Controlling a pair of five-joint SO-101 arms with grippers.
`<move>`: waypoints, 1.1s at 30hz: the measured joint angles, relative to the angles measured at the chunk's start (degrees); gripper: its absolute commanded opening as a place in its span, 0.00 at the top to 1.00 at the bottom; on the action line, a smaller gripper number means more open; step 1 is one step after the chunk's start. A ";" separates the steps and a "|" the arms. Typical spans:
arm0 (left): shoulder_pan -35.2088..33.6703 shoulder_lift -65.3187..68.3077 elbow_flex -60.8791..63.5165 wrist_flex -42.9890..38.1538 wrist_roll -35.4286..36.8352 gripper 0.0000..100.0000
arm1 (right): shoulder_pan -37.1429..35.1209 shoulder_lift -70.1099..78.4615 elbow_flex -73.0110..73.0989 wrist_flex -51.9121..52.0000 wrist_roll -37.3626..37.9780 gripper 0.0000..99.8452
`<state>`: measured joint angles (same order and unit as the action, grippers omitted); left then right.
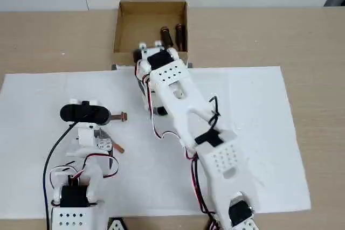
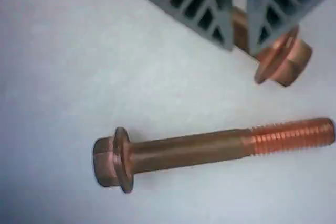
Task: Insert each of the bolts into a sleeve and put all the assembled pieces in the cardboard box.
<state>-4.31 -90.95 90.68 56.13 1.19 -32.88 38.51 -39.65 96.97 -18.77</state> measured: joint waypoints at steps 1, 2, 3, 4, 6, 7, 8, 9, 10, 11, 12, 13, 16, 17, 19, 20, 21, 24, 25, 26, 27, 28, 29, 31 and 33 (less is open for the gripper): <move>0.00 0.00 0.00 0.00 0.00 0.99 | 0.18 -2.11 0.00 0.00 0.00 1.00; 0.00 0.00 0.00 0.00 0.00 0.99 | 0.18 -4.31 0.00 0.00 0.00 1.00; 0.00 0.00 0.00 0.00 0.00 0.99 | 0.18 -6.59 0.00 0.00 0.00 1.00; 0.00 0.00 0.00 0.00 0.00 0.99 | 0.18 -8.88 0.00 0.09 0.00 1.00; 0.00 0.00 0.00 0.00 0.00 0.99 | 0.09 -13.71 0.00 0.09 0.00 1.00; 0.00 0.00 0.00 0.00 0.00 0.99 | 0.09 -16.00 0.00 0.18 0.00 1.00; 0.00 0.00 0.00 0.00 0.00 0.99 | 0.09 -18.37 0.00 0.18 0.00 1.00; 0.00 0.00 0.00 0.00 0.00 0.99 | 0.09 -20.40 0.00 0.18 0.00 1.00; 0.00 0.00 0.00 0.00 0.00 0.99 | 0.09 -22.42 0.00 0.18 0.00 1.00; 0.00 0.00 0.00 0.00 0.00 0.99 | 0.09 -24.26 0.00 0.18 0.00 1.00; 0.00 0.00 0.00 0.00 0.00 0.99 | 0.09 -26.11 0.00 0.18 0.00 1.00; 0.00 0.00 0.00 0.00 0.00 0.99 | 0.09 -27.78 0.09 0.18 0.00 1.00; 0.00 0.09 -2.73 0.09 0.00 0.99 | 0.53 -32.97 2.29 0.18 0.00 1.00; 0.00 0.09 -4.57 0.44 0.18 0.99 | 0.79 -34.90 3.78 0.26 0.00 1.00; 0.00 0.09 -8.70 1.67 0.09 0.99 | 2.20 -38.95 7.65 0.26 0.00 1.00; 0.00 0.09 -10.81 2.55 0.09 0.99 | 2.99 -41.14 10.11 0.26 0.00 1.00; 0.00 0.09 -12.84 3.60 0.09 0.99 | 3.87 -43.60 12.92 0.26 0.00 1.00; 0.00 0.09 -18.02 7.30 -0.88 0.99 | 6.59 -50.55 22.24 0.26 0.70 1.00; 0.00 0.70 -19.52 8.35 -1.76 0.99 | 7.21 -52.57 25.32 0.26 1.23 1.00; 0.00 2.02 -21.01 9.32 -2.29 0.99 | 7.74 -54.33 28.13 0.26 1.58 1.00; 0.00 3.69 -22.51 10.11 -2.46 0.99 | 8.44 -55.91 30.68 0.26 1.67 1.00; 0.00 5.54 -24.00 10.73 -2.73 0.99 | 9.14 -57.23 32.97 0.26 1.85 1.00; 0.00 7.74 -25.67 11.08 -2.73 0.99 | 10.02 -58.64 35.08 0.26 1.93 1.00; 0.00 12.66 -29.54 11.16 -2.73 0.99 | 12.04 -60.66 38.95 0.26 2.11 1.00; 0.00 18.02 -33.93 11.16 -2.73 0.99 | 14.07 -62.15 42.37 0.26 2.11 1.00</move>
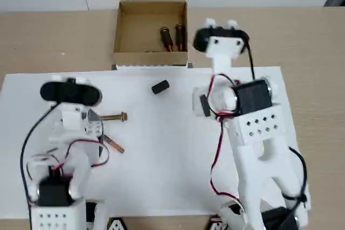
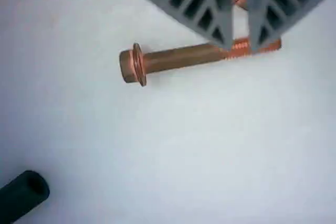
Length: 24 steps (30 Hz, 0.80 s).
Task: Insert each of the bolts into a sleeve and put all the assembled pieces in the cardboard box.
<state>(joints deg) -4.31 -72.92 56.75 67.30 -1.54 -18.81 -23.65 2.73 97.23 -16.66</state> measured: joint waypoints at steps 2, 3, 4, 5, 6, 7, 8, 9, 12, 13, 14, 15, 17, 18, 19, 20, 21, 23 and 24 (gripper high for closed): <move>0.00 6.15 -4.57 0.00 -0.70 0.99 | 2.02 -1.23 3.87 -0.35 0.00 1.00; 0.00 9.49 -6.68 0.18 -1.76 0.99 | 2.90 -1.85 5.63 -0.62 0.00 1.00; 0.00 12.92 -8.62 0.79 -3.16 0.99 | 3.69 -2.46 7.21 -0.79 0.00 1.00; 0.00 16.35 -10.90 1.93 -4.22 0.99 | 4.31 -3.16 8.79 -1.32 0.00 1.00; 0.00 19.78 -13.19 3.08 -5.45 0.99 | 4.75 -4.04 10.37 -1.85 0.00 1.00; 0.00 23.03 -15.38 4.48 -6.33 0.99 | 5.01 -4.92 12.13 -2.37 0.00 1.00; 0.00 26.46 -17.85 6.15 -7.12 0.99 | 5.36 -5.80 13.80 -2.99 0.00 1.00; 0.00 29.63 -20.22 8.09 -8.18 0.99 | 5.63 -6.77 15.65 -3.60 0.00 1.00; 0.00 38.77 -26.73 13.89 -13.54 0.99 | 6.24 -9.58 21.10 -5.80 0.00 1.00; 0.00 41.76 -28.75 15.65 -16.00 0.99 | 6.15 -10.64 22.86 -6.59 0.00 1.00; 0.00 44.48 -30.51 17.32 -18.46 0.99 | 6.07 -11.60 24.53 -7.38 0.00 1.00; 0.00 47.03 -32.18 18.73 -20.57 0.99 | 5.98 -12.57 26.11 -8.09 0.00 1.00; 0.00 51.60 -34.90 21.01 -24.53 0.99 | 5.98 -14.59 28.92 -9.41 0.00 1.00; 0.00 53.63 -36.13 21.89 -26.37 0.99 | 5.98 -15.65 30.15 -9.85 0.00 1.00; 0.00 55.38 -37.01 22.51 -28.40 0.99 | 5.98 -16.53 31.30 -10.20 0.00 1.00; 0.00 57.14 -37.98 22.86 -30.59 0.99 | 5.98 -17.32 32.53 -10.46 0.00 1.00; 0.00 58.73 -38.77 23.03 -32.26 0.99 | 5.98 -18.11 33.49 -10.64 0.00 1.00; 0.00 61.54 -40.09 23.12 -36.66 0.99 | 5.98 -19.52 35.34 -11.08 0.00 1.00; 0.00 62.77 -40.79 23.12 -38.59 0.99 | 5.98 -20.04 36.04 -11.34 0.00 1.00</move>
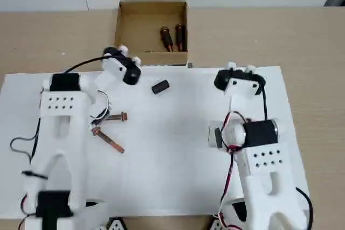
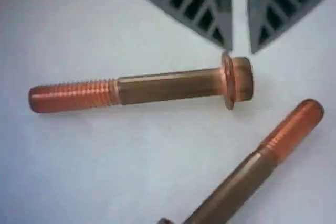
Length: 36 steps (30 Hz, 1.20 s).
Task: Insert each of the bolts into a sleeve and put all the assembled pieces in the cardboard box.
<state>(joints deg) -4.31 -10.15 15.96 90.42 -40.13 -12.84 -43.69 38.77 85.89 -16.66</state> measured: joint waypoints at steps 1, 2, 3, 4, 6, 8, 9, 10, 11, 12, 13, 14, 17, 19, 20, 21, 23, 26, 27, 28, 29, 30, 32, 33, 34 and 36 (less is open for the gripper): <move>0.00 1.14 -0.53 0.00 -2.02 0.99 | 0.00 -0.44 0.35 -0.09 0.00 1.00; 0.00 2.46 -1.05 0.00 -4.04 0.99 | 0.00 -0.70 0.53 -0.18 0.00 1.00; 0.00 3.87 -1.58 0.00 -5.80 0.99 | 0.00 -0.97 0.53 -0.18 0.18 1.00; 0.00 5.27 -2.02 -0.26 -7.56 0.98 | 0.09 -1.23 0.53 -0.18 0.26 1.00; 0.00 7.91 -2.90 -1.23 -10.99 0.95 | 0.09 -1.41 0.53 -0.18 0.26 1.00; 0.00 10.73 -4.04 -1.58 -14.51 0.92 | 0.00 -1.41 0.70 -0.18 0.26 1.00; 0.00 12.22 -4.75 -1.58 -15.56 0.91 | 0.00 -1.41 0.70 -0.18 0.26 1.00; 0.00 13.45 -5.54 -1.67 -16.26 0.90 | 0.00 -1.41 0.70 -0.18 0.26 1.00; 0.00 14.86 -6.59 -1.85 -16.70 0.89 | 0.00 -1.41 0.70 -0.18 0.53 1.00; 0.00 16.26 -7.56 -1.85 -16.97 0.89 | 0.00 -1.41 0.70 -0.18 1.14 1.00; 0.00 17.67 -8.88 -1.85 -17.49 0.89 | 0.09 -1.41 0.70 -0.18 1.93 1.00; 0.00 19.16 -9.85 -1.85 -18.20 0.89 | 0.09 -1.41 0.70 -0.18 2.55 1.00; 0.00 23.30 -12.40 -1.85 -20.57 0.89 | 0.00 -1.41 0.70 -0.18 3.78 1.00; 0.00 25.93 -13.71 -1.85 -21.27 0.89 | 0.00 -1.41 0.70 -0.18 4.13 1.00; 0.00 27.16 -14.42 -1.85 -21.54 0.89 | 0.00 -1.41 0.70 -0.18 4.22 1.00; 0.00 28.40 -15.12 -1.85 -21.63 0.89 | 0.00 -1.41 0.70 -0.18 4.22 1.00; 0.00 30.51 -16.79 -1.85 -21.71 0.89 | 0.00 -1.41 0.70 -0.18 4.22 1.00; 0.00 33.23 -19.25 -1.93 -21.89 0.90 | 0.00 -1.41 0.70 -0.18 4.22 1.00; 0.00 34.20 -20.04 -1.93 -21.89 0.90 | 0.00 -1.41 0.70 -0.18 4.22 1.00; 0.09 35.16 -20.66 -1.93 -21.89 0.90 | 0.00 -1.41 0.70 -0.18 4.22 1.00; 0.44 35.96 -21.01 -2.02 -21.89 0.90 | 0.00 -1.41 0.70 -0.18 4.22 1.00; 0.79 36.66 -21.36 -2.02 -21.89 0.91 | 0.00 -1.41 0.70 -0.18 4.22 1.00; 1.49 37.98 -21.89 -2.02 -21.89 0.94 | 0.00 -1.41 0.70 -0.18 4.22 1.00; 1.85 38.51 -21.98 -2.11 -21.89 0.95 | 0.00 -1.41 0.70 -0.18 4.22 1.00; 2.20 38.86 -21.98 -2.11 -21.89 0.97 | 0.00 -1.41 0.70 -0.18 4.22 1.00; 2.64 39.21 -22.07 -2.02 -21.98 0.99 | 0.00 -1.41 0.70 -0.18 4.22 1.00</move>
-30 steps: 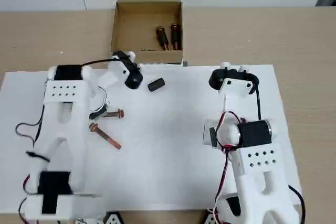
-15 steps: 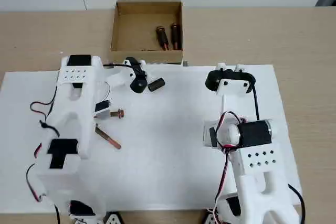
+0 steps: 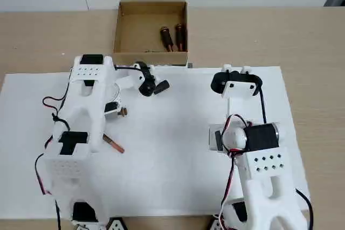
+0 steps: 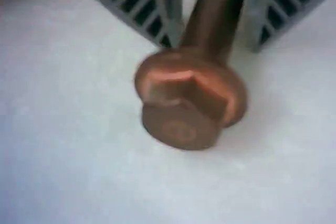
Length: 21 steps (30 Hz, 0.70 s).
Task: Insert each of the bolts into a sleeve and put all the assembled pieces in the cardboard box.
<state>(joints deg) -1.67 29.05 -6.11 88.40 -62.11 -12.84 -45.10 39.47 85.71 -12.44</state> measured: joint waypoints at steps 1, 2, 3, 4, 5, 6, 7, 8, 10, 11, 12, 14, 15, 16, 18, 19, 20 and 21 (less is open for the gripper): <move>0.26 0.35 0.00 0.00 0.09 1.00 | 0.00 0.00 0.00 0.00 0.00 1.00; 0.35 0.44 0.00 0.09 0.09 1.00 | 0.00 0.00 0.00 0.00 0.00 1.00; 0.44 0.44 0.00 0.09 0.09 1.00 | 0.00 0.00 0.00 0.00 0.00 1.00; 0.44 0.44 0.00 0.09 0.09 1.00 | 0.00 0.00 0.00 0.00 0.00 1.00; 0.44 0.44 0.00 0.09 0.09 1.00 | 0.00 0.00 0.00 0.00 0.00 1.00; 0.44 0.44 0.00 0.09 0.09 1.00 | 0.00 0.00 0.00 0.00 0.00 1.00; 0.44 0.44 -0.26 0.09 0.09 1.00 | 0.00 0.00 0.00 0.00 0.00 1.00; 0.44 0.70 -0.62 0.18 0.09 1.00 | 0.00 0.00 0.00 0.00 0.00 1.00; 0.44 1.14 -2.20 1.58 0.09 1.00 | 0.00 0.00 0.00 0.00 0.00 1.00; 0.62 1.32 -3.52 2.90 0.09 1.00 | 0.00 0.00 0.00 0.00 0.00 1.00; 0.88 1.49 -5.01 4.31 0.09 1.00 | 0.00 0.00 -0.09 0.00 0.00 1.00; 2.11 1.58 -8.53 7.47 0.09 1.00 | 0.00 0.00 -1.32 0.00 0.00 1.00; 3.08 1.58 -10.37 8.97 0.00 1.00 | 0.09 0.00 -2.55 0.09 0.00 1.00; 3.78 1.23 -11.78 9.49 0.53 1.00 | 0.09 0.00 -4.13 0.62 0.00 1.00; 4.22 -0.70 -12.75 9.93 2.02 1.00 | 0.00 0.00 -6.51 2.02 0.00 1.00; 4.57 -2.29 -12.75 10.02 2.99 1.00 | 0.00 0.00 -7.56 2.99 0.00 1.00; 5.01 -4.31 -12.75 10.02 3.96 1.00 | 0.09 0.00 -8.88 4.04 0.00 1.00; 5.63 -6.59 -12.75 10.20 5.27 1.00 | 0.09 0.00 -10.02 5.19 0.00 1.00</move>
<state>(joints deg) 3.96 22.46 -18.86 98.59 -56.84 -12.75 -45.10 29.45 90.90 -12.44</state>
